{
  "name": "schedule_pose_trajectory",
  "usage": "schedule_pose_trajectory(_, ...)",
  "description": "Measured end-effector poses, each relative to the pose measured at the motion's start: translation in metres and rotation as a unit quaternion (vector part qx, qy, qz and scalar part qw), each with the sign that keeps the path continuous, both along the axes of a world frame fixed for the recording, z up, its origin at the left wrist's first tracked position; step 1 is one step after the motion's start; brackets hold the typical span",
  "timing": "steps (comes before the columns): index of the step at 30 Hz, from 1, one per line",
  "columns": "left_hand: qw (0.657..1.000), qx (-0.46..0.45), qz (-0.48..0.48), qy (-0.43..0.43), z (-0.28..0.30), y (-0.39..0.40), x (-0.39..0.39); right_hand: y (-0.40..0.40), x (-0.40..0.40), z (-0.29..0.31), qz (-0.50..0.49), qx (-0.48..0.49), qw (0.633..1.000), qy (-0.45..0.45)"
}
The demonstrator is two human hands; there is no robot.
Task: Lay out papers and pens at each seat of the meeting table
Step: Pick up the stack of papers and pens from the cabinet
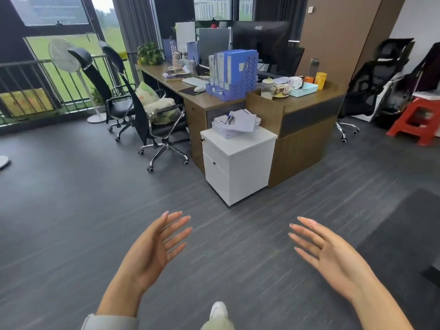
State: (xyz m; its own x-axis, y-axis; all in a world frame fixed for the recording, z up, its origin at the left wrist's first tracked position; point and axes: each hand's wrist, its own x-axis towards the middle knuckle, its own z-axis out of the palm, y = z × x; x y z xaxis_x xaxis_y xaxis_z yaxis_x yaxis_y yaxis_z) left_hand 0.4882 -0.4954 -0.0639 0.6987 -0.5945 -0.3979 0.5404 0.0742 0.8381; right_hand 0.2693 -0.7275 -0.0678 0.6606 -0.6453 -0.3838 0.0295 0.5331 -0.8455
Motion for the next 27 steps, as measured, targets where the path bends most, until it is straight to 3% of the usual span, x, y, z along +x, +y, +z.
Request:
schedule_pose_trajectory(12, 0.999, -0.004, -0.026, -0.039, 0.039, -0.256, 0.299, -0.248, 0.291, 0.035, -0.036, -0.003, 0.999, -0.022)
schedule_pose_trajectory(20, 0.999, 0.018, -0.026, -0.026, 0.001, -0.425, 0.459, -0.417, 0.452, -0.012, -0.052, 0.018, 0.998, -0.016)
schedule_pose_trajectory(27, 0.997, 0.072, -0.030, -0.012, -0.015, -0.570, 0.594, -0.559, 0.591, -0.032, -0.024, 0.035, 0.998, 0.044)
